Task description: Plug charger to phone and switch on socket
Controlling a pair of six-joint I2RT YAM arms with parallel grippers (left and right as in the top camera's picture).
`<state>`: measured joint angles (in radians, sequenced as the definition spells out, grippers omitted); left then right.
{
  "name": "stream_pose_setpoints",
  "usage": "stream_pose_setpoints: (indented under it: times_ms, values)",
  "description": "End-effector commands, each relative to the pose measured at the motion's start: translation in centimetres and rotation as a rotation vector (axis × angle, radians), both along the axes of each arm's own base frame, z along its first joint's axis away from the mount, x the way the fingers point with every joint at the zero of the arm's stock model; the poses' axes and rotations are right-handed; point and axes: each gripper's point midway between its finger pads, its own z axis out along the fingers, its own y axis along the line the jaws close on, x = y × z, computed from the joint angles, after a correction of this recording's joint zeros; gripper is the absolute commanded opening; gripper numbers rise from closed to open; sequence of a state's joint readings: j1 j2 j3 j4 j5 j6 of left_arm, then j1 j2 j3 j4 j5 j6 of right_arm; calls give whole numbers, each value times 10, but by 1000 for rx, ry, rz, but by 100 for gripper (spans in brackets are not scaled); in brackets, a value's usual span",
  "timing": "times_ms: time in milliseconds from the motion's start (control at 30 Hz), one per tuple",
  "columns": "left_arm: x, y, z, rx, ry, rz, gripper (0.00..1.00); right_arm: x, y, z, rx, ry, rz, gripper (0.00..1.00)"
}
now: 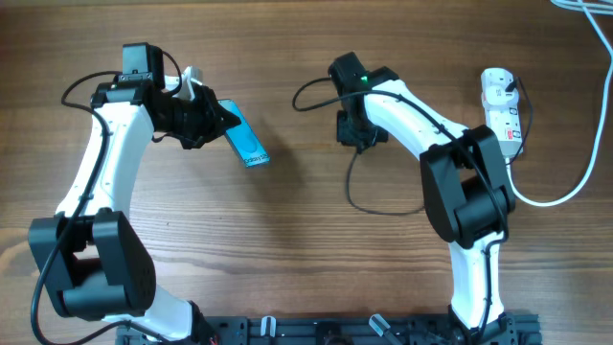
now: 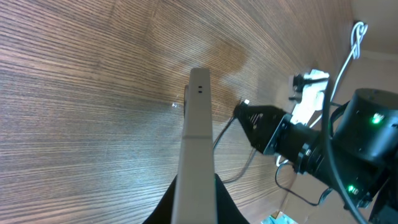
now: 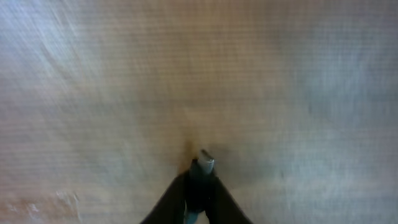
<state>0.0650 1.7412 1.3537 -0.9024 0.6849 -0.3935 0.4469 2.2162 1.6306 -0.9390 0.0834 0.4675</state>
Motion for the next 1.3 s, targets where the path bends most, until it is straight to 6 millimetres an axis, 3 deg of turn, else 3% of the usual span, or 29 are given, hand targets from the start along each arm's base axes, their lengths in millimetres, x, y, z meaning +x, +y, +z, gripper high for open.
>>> stream_pose_setpoints:
  times_ms: [0,167,233,367,433,567,633,700,833,933,1033,1200,1267]
  values:
    - [1,-1,6,-14,-26,-16,4,-50,-11,-51,-37,204,-2,21]
    - [0,-1,6,-14,-22,-16,4,-52,-12,-51,-37,213,-3,20]
    - [0,-1,6,-14,-21,-16,4,-49,-10,-51,-33,203,-3,4]
    - [0,-1,6,-14,-22,-16,4,-38,-5,-49,-9,157,53,4]
    - [0,-1,6,-14,-22,-15,4,-30,1,-36,23,119,106,4]
    - [0,-1,6,-13,-22,-15,4,-20,19,18,133,19,170,4]
    - [0,-1,6,-13,-22,-15,4,-18,23,62,179,-61,197,4]
    - [0,-1,6,-12,-25,-18,4,-21,22,93,197,-109,201,4]
    - [0,-1,6,-10,-32,-27,4,-41,18,153,254,-181,217,4]
    - [-3,-1,5,-1,-41,-57,4,-66,33,190,412,-215,285,4]
    - [-5,-1,5,6,-49,-77,4,-86,38,207,519,-294,322,4]
    - [-5,-3,6,-1,-69,-102,4,-148,82,231,960,-316,570,4]
    - [-6,-19,22,-106,-144,-184,4,-166,94,234,1113,-259,635,4]
